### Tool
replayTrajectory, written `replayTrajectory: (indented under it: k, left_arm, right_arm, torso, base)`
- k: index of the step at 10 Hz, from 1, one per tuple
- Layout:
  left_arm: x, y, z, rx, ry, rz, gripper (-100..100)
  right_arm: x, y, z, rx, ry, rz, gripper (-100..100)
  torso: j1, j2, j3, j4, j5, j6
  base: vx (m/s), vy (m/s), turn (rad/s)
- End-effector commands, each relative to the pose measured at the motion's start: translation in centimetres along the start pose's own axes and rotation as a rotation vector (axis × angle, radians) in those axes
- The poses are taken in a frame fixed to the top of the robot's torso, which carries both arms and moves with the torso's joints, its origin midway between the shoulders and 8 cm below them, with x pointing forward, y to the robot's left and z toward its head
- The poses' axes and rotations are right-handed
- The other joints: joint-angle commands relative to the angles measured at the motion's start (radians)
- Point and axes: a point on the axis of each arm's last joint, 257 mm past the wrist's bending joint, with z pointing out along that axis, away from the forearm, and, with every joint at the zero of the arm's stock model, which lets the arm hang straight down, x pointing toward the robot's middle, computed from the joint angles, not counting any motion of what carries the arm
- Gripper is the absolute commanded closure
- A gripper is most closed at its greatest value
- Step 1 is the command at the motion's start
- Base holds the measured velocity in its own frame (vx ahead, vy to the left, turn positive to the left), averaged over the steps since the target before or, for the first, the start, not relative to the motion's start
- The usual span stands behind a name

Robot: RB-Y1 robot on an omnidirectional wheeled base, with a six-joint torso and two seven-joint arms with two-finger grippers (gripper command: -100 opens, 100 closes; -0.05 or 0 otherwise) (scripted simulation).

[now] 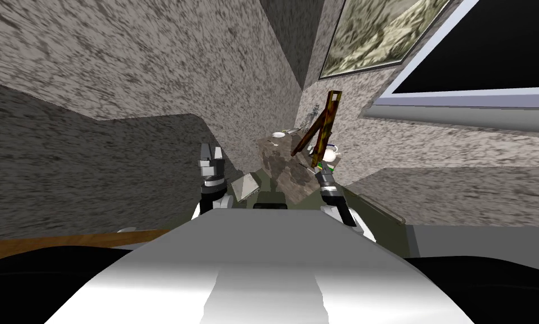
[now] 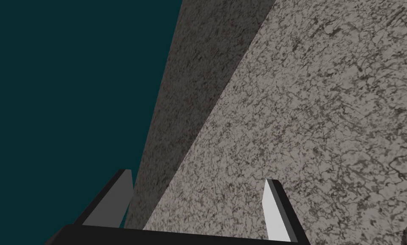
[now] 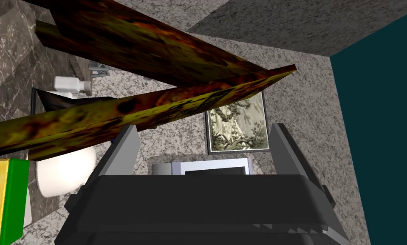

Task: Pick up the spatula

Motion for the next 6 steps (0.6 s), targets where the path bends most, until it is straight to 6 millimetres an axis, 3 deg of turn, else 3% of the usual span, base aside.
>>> replayTrajectory:
  k: [1, 6]
  left_arm:
    - [0.0, 0.0, 0.0, 0.0, 0.0, 0.0, 0]
    - [0.0, 0.0, 0.0, 0.0, 0.0, 0.0, 0]
  right_arm:
    - [-0.3, -2.4, -1.2, 0.054, 0.034, -0.044, -100]
    - [-1.6, -7.8, -4.0, 0.182, 0.115, -0.148, -100]
  torso:
    - [0.0, 0.0, 0.0, 0.0, 0.0, 0.0]
    - [0.002, -0.001, 0.0, 0.0, 0.0, 0.0]
  base:
    - [-0.02, 0.091, 0.156]
    - [-0.014, 0.093, 0.1]
